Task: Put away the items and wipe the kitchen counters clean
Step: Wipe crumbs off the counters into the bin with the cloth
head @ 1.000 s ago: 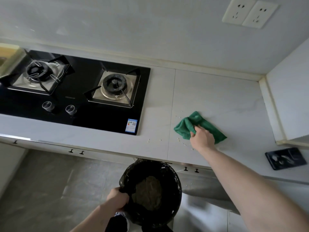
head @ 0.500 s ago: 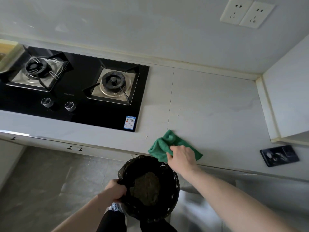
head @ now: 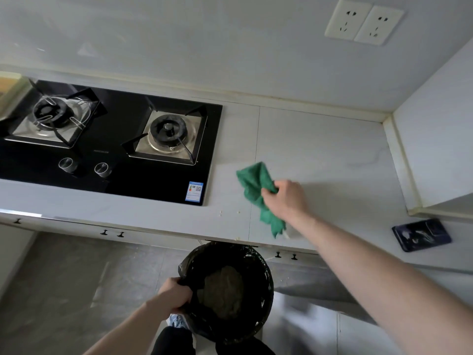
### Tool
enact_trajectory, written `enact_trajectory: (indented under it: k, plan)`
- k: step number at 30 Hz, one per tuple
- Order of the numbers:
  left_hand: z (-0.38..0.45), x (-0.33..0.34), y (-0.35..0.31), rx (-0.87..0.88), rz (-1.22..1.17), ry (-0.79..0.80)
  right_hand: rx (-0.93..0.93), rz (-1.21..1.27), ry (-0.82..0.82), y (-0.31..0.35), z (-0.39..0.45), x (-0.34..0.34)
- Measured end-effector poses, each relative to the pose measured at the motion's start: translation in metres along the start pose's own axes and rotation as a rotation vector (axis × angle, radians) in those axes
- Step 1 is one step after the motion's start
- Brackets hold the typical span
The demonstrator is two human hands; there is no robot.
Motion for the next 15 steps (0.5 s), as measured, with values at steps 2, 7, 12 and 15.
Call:
enact_trajectory:
  k: [2,7,12,15]
  plan:
    - [-0.001,0.001,0.001,0.0,-0.008,0.005,0.046,-0.022,-0.136,-0.011,0.031,-0.027]
    - [-0.001,0.001,-0.001,-0.007,-0.011,0.004,0.088,-0.133,-0.168,-0.037,0.091,-0.033]
    - [-0.002,0.001,-0.003,-0.02,-0.019,0.007,0.093,-0.119,0.039,-0.052,0.125,0.018]
    - [-0.004,0.0,-0.005,-0.03,-0.012,-0.004,0.092,-0.169,0.183,-0.056,0.124,0.056]
Point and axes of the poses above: each hand's wrist, its own z-axis towards the middle knuckle, its own x-axis out of the palm, y = z × x, the point moved 7 cm from there along z, towards the middle knuckle, and after that the axes turned 3 degrees about -x, right-handed, at the moved point
